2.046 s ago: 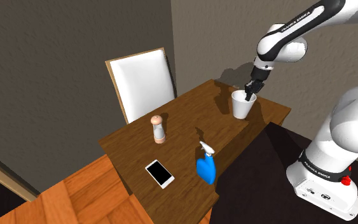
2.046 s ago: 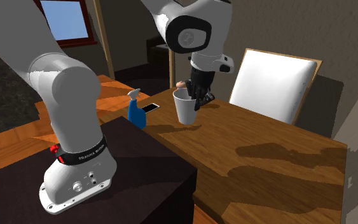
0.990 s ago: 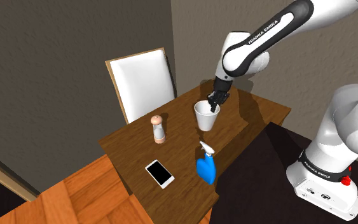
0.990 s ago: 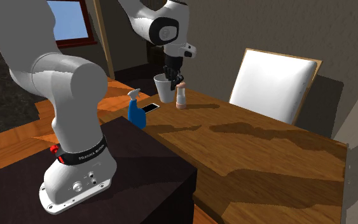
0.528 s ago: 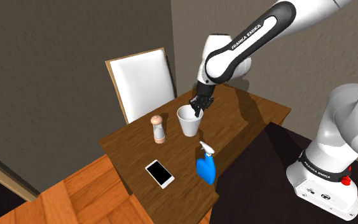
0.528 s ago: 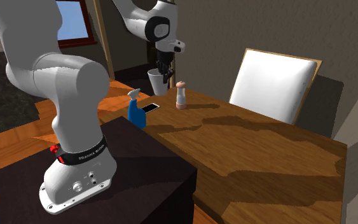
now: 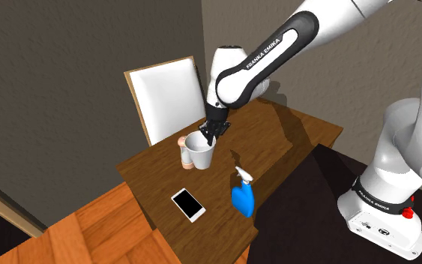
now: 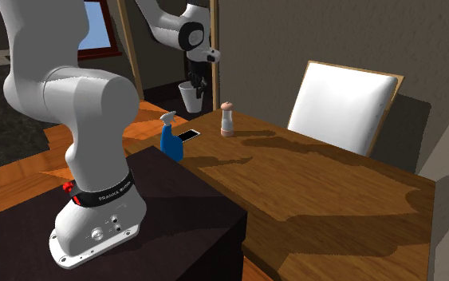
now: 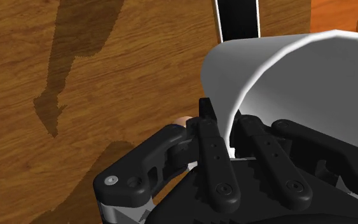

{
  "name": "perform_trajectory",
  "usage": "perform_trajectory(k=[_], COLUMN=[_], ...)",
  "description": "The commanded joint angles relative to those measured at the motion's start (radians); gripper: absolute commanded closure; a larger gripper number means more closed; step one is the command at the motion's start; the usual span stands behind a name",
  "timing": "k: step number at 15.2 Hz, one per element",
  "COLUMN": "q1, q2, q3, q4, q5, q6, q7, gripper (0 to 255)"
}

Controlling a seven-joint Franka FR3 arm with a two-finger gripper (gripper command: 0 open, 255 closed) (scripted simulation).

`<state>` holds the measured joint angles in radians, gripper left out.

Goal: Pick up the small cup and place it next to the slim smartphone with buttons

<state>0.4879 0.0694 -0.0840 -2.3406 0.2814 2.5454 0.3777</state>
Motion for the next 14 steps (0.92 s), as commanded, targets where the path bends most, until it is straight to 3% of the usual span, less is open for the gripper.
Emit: perform_trajectory(k=[1,14], q1=[0.004,-0.009], q2=[0.016,0.165], q3=[0.004,0.037], q4=[-0.001,-0.014], q5=[0.008,0.111], q6=[0.018,0.174], q7=[0.0,-0.096], gripper=[255,255])
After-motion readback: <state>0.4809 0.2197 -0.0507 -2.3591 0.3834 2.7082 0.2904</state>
